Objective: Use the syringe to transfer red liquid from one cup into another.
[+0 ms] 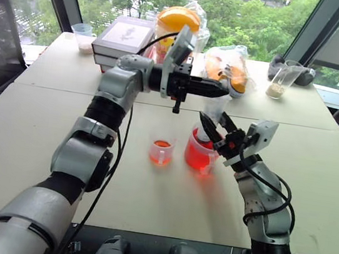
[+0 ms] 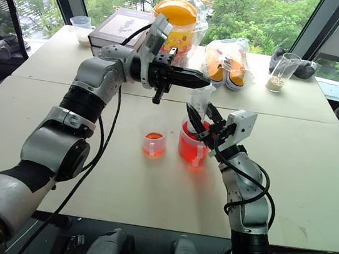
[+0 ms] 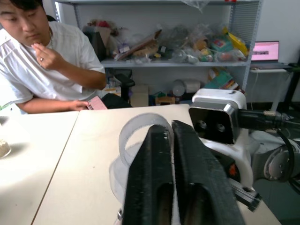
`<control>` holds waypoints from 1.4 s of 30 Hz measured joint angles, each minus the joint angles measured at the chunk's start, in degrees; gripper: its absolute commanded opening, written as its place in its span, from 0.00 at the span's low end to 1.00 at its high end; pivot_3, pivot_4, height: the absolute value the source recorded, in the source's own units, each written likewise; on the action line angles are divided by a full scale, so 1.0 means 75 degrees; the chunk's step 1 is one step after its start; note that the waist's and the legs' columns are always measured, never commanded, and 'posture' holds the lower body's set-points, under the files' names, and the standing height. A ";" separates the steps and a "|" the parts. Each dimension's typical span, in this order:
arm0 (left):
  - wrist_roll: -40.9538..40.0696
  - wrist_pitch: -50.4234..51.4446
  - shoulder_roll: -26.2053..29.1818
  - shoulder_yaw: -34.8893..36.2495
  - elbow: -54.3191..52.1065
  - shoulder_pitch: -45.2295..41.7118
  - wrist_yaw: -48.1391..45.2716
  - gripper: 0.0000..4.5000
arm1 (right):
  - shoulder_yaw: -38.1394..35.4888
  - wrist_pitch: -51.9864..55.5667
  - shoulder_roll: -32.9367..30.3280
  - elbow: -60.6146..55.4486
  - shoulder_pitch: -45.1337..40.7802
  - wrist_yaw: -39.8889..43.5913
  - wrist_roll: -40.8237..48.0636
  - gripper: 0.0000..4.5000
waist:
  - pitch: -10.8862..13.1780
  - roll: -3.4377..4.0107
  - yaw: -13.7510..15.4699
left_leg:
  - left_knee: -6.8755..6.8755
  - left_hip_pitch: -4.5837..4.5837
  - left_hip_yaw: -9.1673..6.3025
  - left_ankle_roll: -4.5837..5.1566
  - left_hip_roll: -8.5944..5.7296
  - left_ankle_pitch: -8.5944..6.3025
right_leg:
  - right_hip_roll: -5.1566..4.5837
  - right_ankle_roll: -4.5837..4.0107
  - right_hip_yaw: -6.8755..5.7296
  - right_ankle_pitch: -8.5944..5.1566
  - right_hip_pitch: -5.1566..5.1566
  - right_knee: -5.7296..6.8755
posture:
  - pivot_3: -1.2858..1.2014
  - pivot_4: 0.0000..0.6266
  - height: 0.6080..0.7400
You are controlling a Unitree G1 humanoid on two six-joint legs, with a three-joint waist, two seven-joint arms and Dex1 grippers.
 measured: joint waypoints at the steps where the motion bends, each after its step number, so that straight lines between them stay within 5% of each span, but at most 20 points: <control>1: 0.0000 -0.0001 -0.0017 0.0007 0.0001 0.0000 0.0016 0.02 | -0.0001 0.0000 0.0001 0.0000 0.0000 -0.0002 0.0001 0.31 | 0.0000 0.0000 0.0007 | 0.0000 0.0000 0.0000 0.0000 0.0000 0.0000 | 0.0000 0.0000 0.0000 0.0000 0.0000 0.0000 | 0.52 0.24 1.00; 42: 0.0026 -0.0457 -0.0069 0.0108 0.0792 -0.0738 0.0160 0.02 | -0.0075 -0.0257 0.0000 0.0040 0.0312 0.0027 0.0175 0.31 | 0.0000 0.0000 0.0003 | 0.0000 0.0000 -0.0002 0.0000 -0.0001 0.0000 | 0.0002 0.0000 -0.0001 0.0000 0.0000 0.0001 | 0.52 0.24 1.00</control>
